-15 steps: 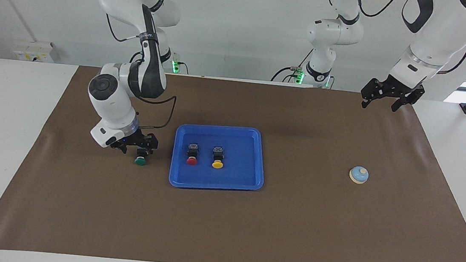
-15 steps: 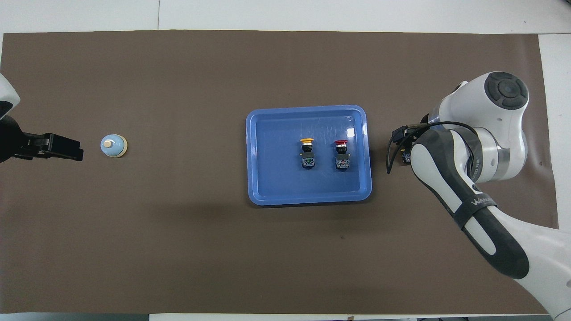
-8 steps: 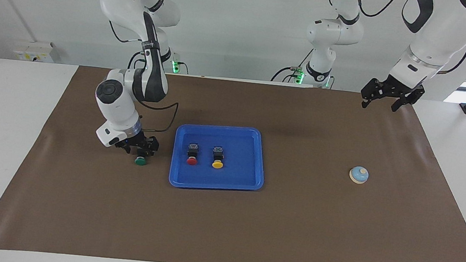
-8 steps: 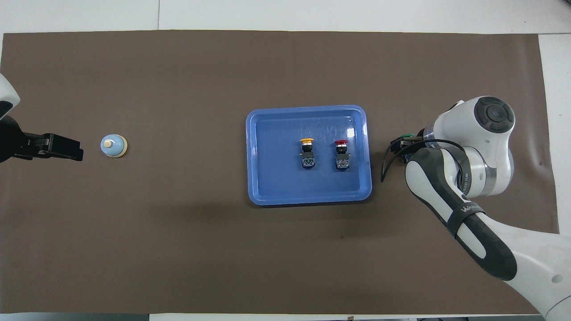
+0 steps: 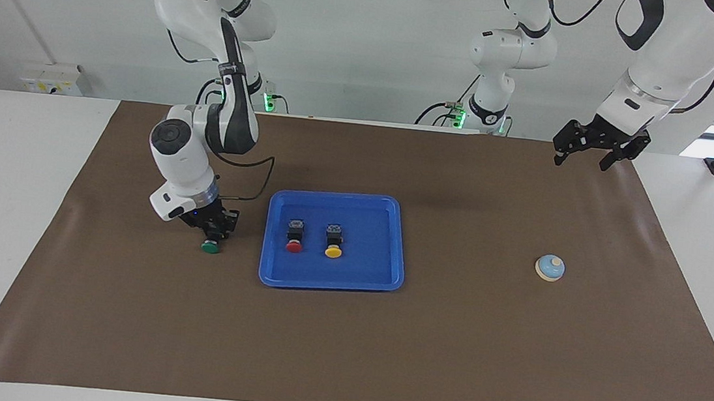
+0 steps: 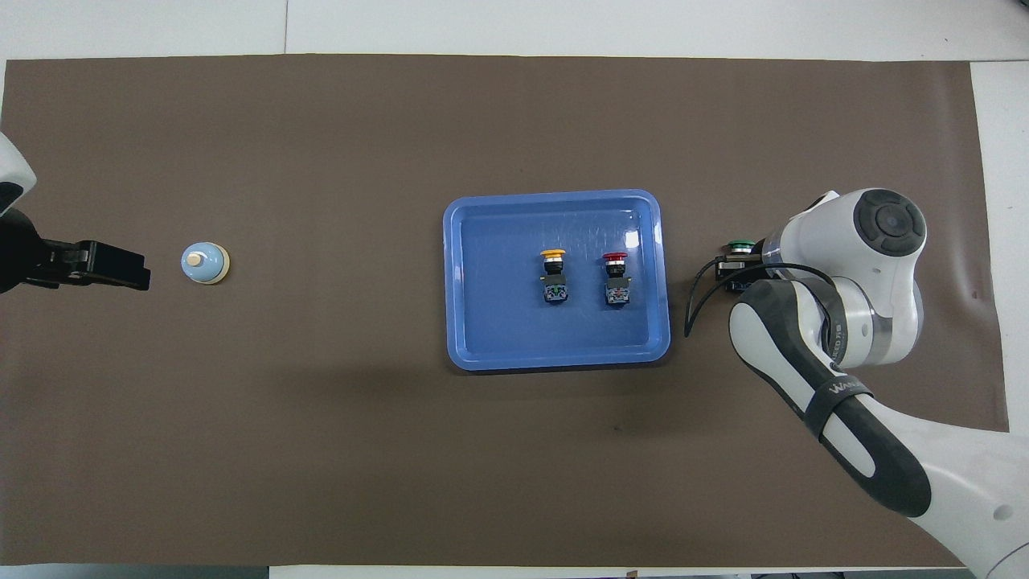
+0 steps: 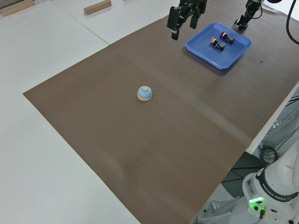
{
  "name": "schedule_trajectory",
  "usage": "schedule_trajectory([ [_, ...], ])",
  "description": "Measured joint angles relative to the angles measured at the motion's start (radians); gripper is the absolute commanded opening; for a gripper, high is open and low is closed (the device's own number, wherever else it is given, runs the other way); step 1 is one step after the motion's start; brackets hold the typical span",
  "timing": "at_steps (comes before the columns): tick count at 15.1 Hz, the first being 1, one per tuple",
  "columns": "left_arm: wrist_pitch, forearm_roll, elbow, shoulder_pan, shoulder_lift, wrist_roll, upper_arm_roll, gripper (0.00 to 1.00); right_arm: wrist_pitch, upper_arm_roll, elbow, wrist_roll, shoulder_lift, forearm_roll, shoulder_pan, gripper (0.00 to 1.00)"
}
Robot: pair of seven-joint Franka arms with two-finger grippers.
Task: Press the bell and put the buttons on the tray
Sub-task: 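Grasp the green button with the right gripper, then place the green button in the tray and withdraw the right gripper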
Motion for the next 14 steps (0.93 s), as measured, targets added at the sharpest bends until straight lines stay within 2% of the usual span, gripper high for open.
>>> schedule_trajectory([
  [3, 0.000, 0.000, 0.000, 0.000, 0.000, 0.000, 0.000, 1.00, -0.014, 0.009, 0.007, 0.000, -0.004, 0.000, 0.002, 0.00],
  [5, 0.000, 0.000, 0.000, 0.000, 0.000, 0.000, 0.000, 1.00, -0.071, 0.023, 0.045, 0.006, -0.014, 0.002, 0.034, 0.00],
  [10, 0.000, 0.000, 0.000, 0.000, 0.000, 0.000, 0.000, 1.00, -0.246, 0.033, 0.260, 0.230, -0.016, 0.008, 0.237, 0.00],
  [14, 0.000, 0.000, 0.000, 0.000, 0.000, 0.000, 0.000, 1.00, -0.264, 0.035, 0.380, 0.370, 0.065, 0.032, 0.361, 0.00],
])
